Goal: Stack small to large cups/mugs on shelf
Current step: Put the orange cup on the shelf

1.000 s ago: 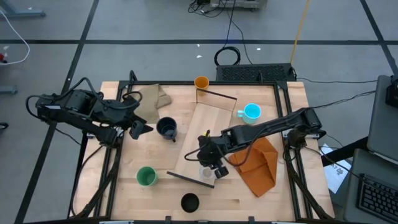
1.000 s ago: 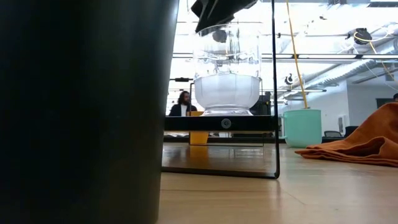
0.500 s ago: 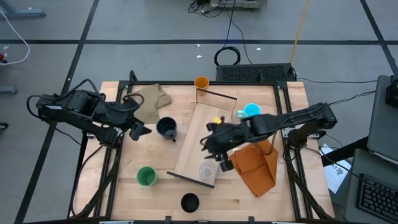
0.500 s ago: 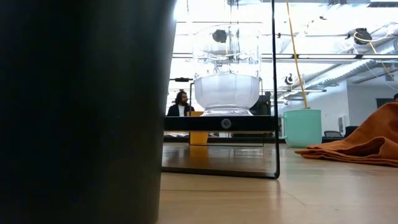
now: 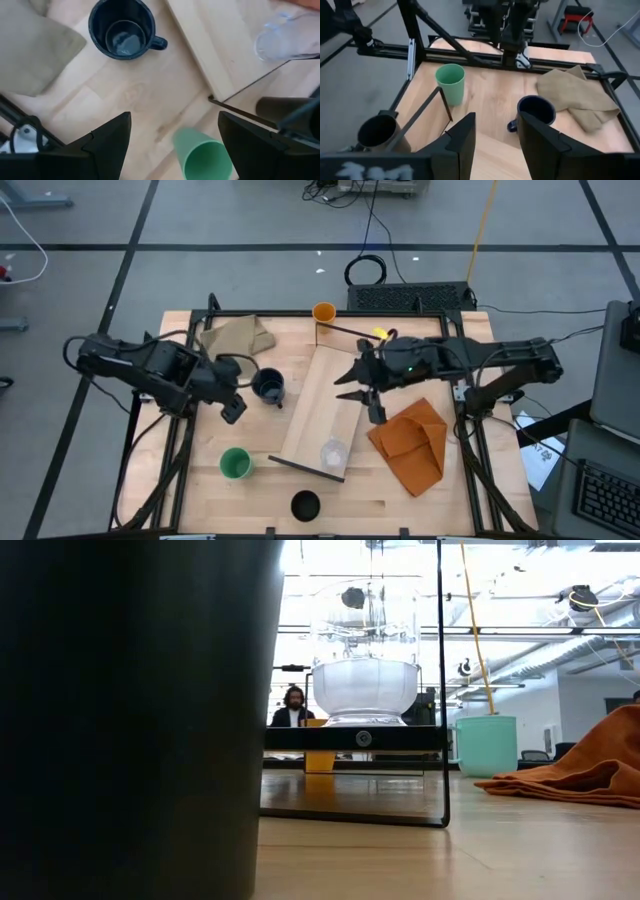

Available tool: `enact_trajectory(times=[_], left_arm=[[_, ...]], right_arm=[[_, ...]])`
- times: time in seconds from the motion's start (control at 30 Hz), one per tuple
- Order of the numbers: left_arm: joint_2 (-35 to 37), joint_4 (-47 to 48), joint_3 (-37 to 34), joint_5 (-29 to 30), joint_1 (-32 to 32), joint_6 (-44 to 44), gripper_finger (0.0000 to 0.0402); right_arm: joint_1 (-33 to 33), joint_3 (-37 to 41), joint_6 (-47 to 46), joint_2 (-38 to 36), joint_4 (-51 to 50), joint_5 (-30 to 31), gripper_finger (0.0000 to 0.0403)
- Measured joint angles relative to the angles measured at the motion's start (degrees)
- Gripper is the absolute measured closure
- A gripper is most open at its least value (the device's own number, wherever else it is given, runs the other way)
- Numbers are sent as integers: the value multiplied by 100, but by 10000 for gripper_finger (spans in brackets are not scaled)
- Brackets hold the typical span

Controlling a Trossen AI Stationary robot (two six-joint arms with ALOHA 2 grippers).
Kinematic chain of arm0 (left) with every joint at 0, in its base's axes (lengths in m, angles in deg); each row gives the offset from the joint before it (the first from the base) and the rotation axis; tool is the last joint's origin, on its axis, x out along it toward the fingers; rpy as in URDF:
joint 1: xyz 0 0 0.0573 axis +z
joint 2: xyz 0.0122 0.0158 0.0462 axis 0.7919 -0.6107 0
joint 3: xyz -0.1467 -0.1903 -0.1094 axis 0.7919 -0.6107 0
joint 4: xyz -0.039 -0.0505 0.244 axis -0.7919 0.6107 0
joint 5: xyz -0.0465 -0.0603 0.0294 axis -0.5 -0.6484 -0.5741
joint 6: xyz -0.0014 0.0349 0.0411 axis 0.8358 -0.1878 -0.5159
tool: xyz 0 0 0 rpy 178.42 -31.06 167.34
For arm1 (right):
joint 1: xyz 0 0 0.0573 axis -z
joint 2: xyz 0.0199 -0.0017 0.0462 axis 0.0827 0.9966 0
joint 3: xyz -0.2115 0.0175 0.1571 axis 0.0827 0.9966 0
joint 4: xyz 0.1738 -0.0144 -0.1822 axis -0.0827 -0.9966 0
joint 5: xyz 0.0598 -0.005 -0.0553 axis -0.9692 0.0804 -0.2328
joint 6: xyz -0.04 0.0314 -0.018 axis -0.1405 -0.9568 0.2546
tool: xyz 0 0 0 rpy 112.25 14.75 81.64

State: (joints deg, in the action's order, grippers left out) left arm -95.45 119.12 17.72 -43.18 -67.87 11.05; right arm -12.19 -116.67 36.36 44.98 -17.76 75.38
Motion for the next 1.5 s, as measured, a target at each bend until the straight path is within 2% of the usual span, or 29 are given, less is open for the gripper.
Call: enact_trajectory(times=[0.13, 0.4, 0.57, 0.77, 0.97, 1.1, 1.27, 1.43, 1.5], left_arm=[[-127, 81, 0, 106, 9, -4, 103], [-215, 228, 0, 768, 12, -242, 103], [-313, 212, 0, 722, 105, -357, 103], [-369, 199, -2, 362, 122, -544, 103], [-363, 525, -2, 589, 243, -528, 103], [-365, 448, -2, 554, 583, -825, 103], [-454, 344, -4, 435, 1301, -1328, 103], [-443, -170, -2, -218, 2220, -2275, 103], [-439, -565, -2, -703, 2595, -2627, 103]], right_arm=[[37, 0, -169, -45, -30, 0, 266], [20, 2, -448, -118, -33, -39, 266], [24, 4, -507, -244, -3, -54, 266], [24, 4, -598, -464, 85, -56, 266], [24, 4, -595, -587, 90, 112, 266], [24, 4, -654, -587, 64, 114, 266], [24, 4, -660, -583, -170, 114, 266], [24, 4, -740, -583, -467, 116, 266], [15, 4, -793, -583, -608, 115, 266]])
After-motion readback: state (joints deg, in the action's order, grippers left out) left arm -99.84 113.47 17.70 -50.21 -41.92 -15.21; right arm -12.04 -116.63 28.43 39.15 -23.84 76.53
